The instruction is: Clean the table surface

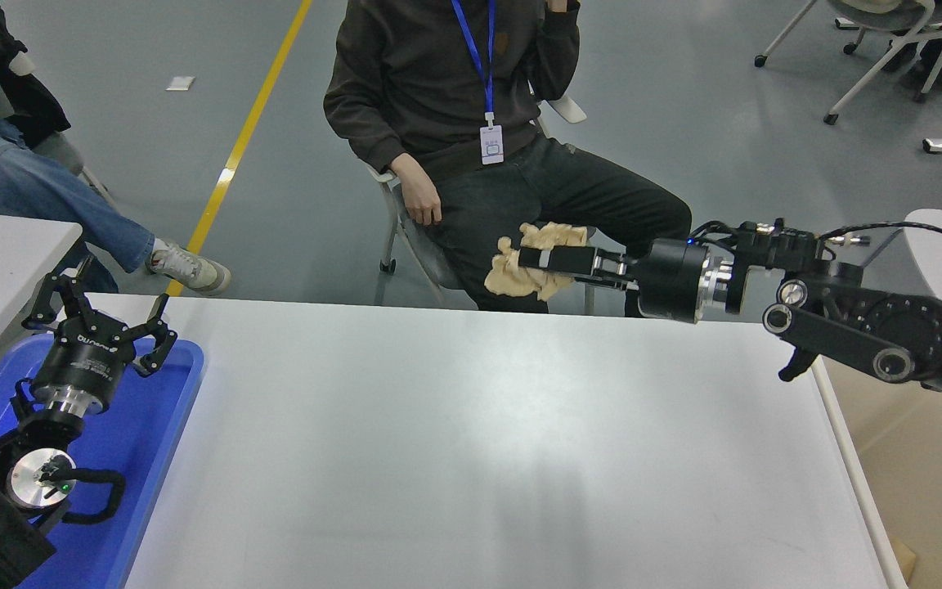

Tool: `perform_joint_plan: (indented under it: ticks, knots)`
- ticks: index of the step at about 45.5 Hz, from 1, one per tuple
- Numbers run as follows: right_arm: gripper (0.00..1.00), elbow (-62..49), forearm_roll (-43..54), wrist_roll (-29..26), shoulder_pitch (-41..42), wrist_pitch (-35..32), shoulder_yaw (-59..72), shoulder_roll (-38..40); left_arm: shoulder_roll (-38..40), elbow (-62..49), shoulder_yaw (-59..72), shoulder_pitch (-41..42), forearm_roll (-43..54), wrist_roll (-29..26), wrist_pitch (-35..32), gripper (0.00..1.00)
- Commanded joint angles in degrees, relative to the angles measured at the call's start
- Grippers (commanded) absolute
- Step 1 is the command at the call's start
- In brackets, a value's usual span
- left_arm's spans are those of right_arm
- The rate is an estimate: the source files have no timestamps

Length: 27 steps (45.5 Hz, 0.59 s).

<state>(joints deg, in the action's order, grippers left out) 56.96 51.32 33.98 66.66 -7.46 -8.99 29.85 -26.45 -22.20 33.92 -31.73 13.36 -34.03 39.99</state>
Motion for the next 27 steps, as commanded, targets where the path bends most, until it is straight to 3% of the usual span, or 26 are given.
perform_joint_plan:
  ticks: [1, 16, 27]
  knots:
    - [0.0, -8.1, -10.5, -0.8, 0.6, 1.1, -6.2, 1.5, 0.0, 0.1, 0.0, 0.0, 0.0, 0.0, 0.0, 1.0]
    - [0.0, -31.7, -25.2, -5.3, -0.1, 2.2, -4.9, 1.6, 0.0, 0.0, 0.0, 0.0, 0.0, -0.1, 0.0, 1.0]
    - [0.0, -42.6, -30.7, -10.9, -3.2, 2.4, -4.5, 1.7, 0.0, 0.0, 0.0, 0.0, 0.0, -0.1, 0.0, 1.0]
